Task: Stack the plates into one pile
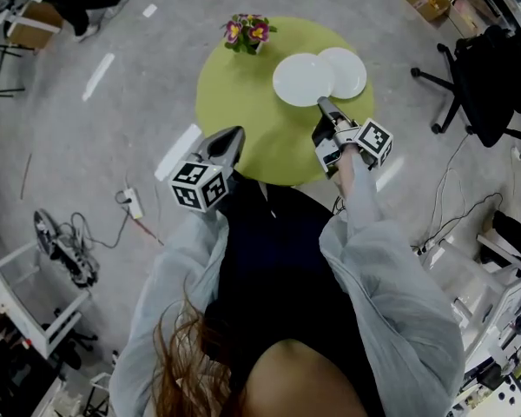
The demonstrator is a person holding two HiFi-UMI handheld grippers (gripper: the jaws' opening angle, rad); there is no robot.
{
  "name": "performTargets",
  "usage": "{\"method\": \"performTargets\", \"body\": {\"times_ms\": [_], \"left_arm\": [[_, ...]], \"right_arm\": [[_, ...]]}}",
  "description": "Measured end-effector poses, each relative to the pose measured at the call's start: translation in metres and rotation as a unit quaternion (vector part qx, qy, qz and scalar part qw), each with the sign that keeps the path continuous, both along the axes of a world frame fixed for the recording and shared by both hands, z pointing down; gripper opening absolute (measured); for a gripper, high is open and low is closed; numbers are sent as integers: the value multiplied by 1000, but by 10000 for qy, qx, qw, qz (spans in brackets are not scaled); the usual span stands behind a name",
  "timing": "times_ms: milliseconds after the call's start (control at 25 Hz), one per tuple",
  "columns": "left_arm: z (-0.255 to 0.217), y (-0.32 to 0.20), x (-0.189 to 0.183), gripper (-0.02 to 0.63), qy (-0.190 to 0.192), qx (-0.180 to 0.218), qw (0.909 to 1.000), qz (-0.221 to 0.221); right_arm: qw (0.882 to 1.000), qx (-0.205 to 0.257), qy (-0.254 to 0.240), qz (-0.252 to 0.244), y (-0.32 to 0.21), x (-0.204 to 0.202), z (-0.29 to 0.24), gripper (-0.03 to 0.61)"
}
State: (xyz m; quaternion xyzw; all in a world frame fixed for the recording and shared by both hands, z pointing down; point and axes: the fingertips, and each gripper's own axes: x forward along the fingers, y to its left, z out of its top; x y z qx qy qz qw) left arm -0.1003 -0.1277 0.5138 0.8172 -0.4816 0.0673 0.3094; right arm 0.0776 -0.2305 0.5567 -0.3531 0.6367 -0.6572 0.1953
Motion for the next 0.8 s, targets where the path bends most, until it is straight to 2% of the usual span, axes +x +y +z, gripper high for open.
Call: {"method": "performTargets", "body": {"times_ms": [240, 520, 800], "left_arm": [[-1, -7, 8, 12, 18, 20, 9999, 132], [-3, -22, 25, 12, 25, 63, 9992, 386], [1, -25, 43, 12, 11, -25, 9980, 629]], "right_arm": [[9990, 90, -9, 431, -16, 32, -7, 17], [9961, -50, -60, 882, -27, 57, 4, 17], [9937, -97, 60, 1116, -34, 76, 18, 18]]}}
